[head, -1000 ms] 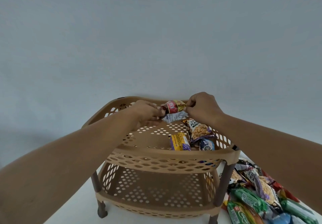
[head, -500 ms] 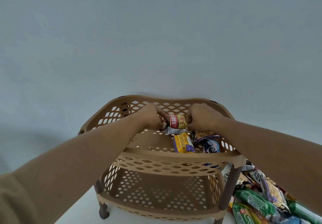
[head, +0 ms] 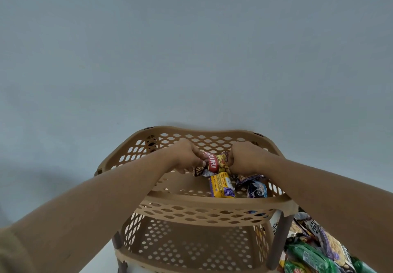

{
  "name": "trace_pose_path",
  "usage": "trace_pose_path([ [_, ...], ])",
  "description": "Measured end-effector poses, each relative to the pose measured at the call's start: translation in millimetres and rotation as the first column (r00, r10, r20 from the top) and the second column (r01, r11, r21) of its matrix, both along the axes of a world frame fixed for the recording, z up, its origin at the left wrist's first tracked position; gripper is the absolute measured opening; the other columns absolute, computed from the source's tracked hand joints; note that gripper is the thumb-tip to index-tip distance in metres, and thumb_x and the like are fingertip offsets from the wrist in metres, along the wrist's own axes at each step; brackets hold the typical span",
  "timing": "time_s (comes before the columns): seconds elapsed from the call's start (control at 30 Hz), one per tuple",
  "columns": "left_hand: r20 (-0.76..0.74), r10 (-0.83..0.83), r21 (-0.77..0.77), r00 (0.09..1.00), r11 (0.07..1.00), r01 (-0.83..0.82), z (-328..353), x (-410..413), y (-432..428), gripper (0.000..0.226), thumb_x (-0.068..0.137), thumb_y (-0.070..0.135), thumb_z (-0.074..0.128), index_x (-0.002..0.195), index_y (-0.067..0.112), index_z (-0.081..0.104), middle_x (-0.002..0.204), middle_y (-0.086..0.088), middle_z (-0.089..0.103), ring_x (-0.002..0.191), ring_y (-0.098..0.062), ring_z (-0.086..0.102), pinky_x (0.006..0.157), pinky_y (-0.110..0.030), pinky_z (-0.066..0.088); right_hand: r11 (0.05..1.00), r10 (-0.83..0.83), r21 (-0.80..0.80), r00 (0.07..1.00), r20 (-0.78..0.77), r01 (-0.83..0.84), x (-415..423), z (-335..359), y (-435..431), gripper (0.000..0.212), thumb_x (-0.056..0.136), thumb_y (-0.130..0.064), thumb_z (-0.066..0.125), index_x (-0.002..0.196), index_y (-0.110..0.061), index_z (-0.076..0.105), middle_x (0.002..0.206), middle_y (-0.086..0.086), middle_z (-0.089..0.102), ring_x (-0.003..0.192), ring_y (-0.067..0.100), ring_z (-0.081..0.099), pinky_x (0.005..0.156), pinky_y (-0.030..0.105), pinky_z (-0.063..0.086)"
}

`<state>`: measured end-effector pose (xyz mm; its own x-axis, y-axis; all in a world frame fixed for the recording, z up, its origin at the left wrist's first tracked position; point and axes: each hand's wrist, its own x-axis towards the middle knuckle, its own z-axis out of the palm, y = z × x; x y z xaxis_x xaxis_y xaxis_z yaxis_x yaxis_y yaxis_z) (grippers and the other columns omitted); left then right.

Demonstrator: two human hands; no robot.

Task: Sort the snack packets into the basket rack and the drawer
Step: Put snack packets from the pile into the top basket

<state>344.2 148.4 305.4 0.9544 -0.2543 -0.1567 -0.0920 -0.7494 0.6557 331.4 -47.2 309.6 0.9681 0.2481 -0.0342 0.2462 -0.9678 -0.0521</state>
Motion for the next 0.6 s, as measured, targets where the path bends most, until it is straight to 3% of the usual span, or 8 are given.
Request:
trace_pose_path([
  [0.1,0.043,0.011,0.03,0.999,0.999,-0.012,6,-11,0,0.047,0.088,0.026,0.072,0.132,0.014,0.059,0.111,-0.007,0.063,0.09,-0.021,0.061,0.06,-0.026,0.05,0.999,-0.016,0.046,0.998,0.055,0.013,-12,9,-3,0.018,0.084,-0.025,0.065,0.089,-0.009,0.072,0.084,0.007,0.071,0.081,0.021,0.067,0.069,0.033,0.055],
  [0.2,0.087,-0.018,0.044,0.996,0.999,0.014,16,-26,1,0.052,0.086,0.03,0.074,0.131,0.012,0.058,0.119,-0.008,0.063,0.084,-0.018,0.058,0.059,-0.025,0.047,0.995,-0.01,0.096,0.994,0.107,0.0,-27,18,-6,0.021,0.083,-0.03,0.067,0.085,-0.011,0.075,0.084,0.004,0.072,0.08,0.02,0.068,0.07,0.035,0.057],
  [0.27,0.148,-0.026,0.011,0.989,1.0,0.024,22,-39,2,0.05,0.085,0.031,0.075,0.129,0.013,0.06,0.121,-0.005,0.064,0.092,-0.017,0.06,0.068,-0.025,0.048,0.991,0.006,0.13,0.988,0.155,-0.026,-40,24,-8,0.017,0.083,-0.033,0.068,0.078,-0.019,0.075,0.083,-0.004,0.072,0.077,0.013,0.065,0.062,0.027,0.051],
  [0.37,0.258,-0.007,-0.106,0.966,0.994,0.035,31,-65,-2,0.05,0.085,0.032,0.075,0.129,0.015,0.059,0.12,0.0,0.064,0.104,-0.012,0.06,0.085,-0.026,0.048,0.973,0.011,0.222,0.98,0.198,-0.055,-64,35,-17,0.012,0.081,-0.038,0.069,0.071,-0.033,0.069,0.082,-0.015,0.067,0.078,0.002,0.061,0.073,0.028,0.052],
  [0.43,0.424,0.041,-0.171,0.905,0.985,0.035,31,-87,-10,0.042,0.085,0.031,0.074,0.124,0.021,0.061,0.114,0.007,0.066,0.1,-0.007,0.061,0.09,-0.029,0.051,0.942,0.035,0.319,0.976,0.214,-0.103,-82,40,-24,0.009,0.081,-0.038,0.071,0.074,-0.033,0.069,0.079,-0.018,0.064,0.076,-0.002,0.059,0.07,0.023,0.048],
  [0.5,0.603,0.131,-0.231,0.787,0.973,0.015,27,-112,-21,0.031,0.086,0.031,0.071,0.116,0.026,0.064,0.105,0.016,0.066,0.094,-0.002,0.06,0.086,-0.028,0.051,0.882,0.059,0.44,0.966,0.251,-0.168,-101,42,-33,0.006,0.081,-0.036,0.074,0.08,-0.031,0.071,0.08,-0.018,0.066,0.077,-0.004,0.06,0.068,0.017,0.046],
  [0.6,0.759,0.168,-0.24,0.63,0.97,0.031,10,-153,-39,0.028,0.086,0.035,0.065,0.113,0.026,0.064,0.107,0.016,0.063,0.101,-0.002,0.055,0.086,-0.024,0.045,0.777,0.018,0.583,0.933,0.359,-0.239,-132,33,-49,0.006,0.082,-0.03,0.075,0.086,-0.032,0.073,0.083,-0.02,0.07,0.083,-0.01,0.063,0.069,0.003,0.042],
])
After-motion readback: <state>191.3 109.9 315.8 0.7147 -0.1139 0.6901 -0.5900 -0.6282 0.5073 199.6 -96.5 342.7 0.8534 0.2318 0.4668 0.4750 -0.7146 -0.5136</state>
